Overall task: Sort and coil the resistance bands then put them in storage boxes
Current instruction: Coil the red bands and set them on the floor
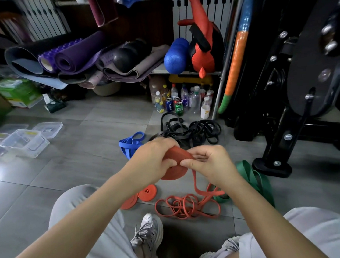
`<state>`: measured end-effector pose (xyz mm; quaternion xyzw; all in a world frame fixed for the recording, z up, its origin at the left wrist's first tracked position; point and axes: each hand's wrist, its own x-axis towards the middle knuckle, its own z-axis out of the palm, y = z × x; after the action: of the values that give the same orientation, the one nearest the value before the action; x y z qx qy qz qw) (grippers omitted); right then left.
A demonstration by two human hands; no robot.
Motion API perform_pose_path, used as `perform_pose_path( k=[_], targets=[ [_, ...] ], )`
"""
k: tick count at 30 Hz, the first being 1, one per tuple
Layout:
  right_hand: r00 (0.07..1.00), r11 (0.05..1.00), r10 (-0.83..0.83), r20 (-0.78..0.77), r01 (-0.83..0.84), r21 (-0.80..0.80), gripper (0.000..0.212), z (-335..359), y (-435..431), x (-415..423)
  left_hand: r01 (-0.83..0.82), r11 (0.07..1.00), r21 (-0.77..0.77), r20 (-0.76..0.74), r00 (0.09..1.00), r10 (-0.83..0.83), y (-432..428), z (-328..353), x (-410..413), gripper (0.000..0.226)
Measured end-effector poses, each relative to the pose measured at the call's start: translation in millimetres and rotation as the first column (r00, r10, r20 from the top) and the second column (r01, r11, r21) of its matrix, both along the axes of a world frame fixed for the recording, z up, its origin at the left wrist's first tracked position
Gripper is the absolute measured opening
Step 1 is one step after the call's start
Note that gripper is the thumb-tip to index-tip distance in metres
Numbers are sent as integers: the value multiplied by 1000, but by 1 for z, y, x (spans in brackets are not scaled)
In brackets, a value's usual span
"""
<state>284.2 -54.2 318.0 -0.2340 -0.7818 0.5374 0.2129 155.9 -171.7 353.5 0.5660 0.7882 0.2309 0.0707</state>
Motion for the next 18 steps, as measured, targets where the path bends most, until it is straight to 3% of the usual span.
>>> perform_pose_path(
  k=[9, 14, 18],
  targets=[
    [988, 986, -77, -131, 56, -157, 30, -3, 3, 7, -197, 961, 196, 317, 940, 129, 2, -3, -8, 26],
    [977, 973, -101, -186, 58, -222, 29, -3, 0, 3, -303, 913, 272, 538, 835, 117, 1, -5, -9, 32],
    [975, 982, -94, -201, 58, -178, 26, -1, 1, 3, -331, 903, 274, 650, 755, 79, -1, -6, -10, 28]
  ],
)
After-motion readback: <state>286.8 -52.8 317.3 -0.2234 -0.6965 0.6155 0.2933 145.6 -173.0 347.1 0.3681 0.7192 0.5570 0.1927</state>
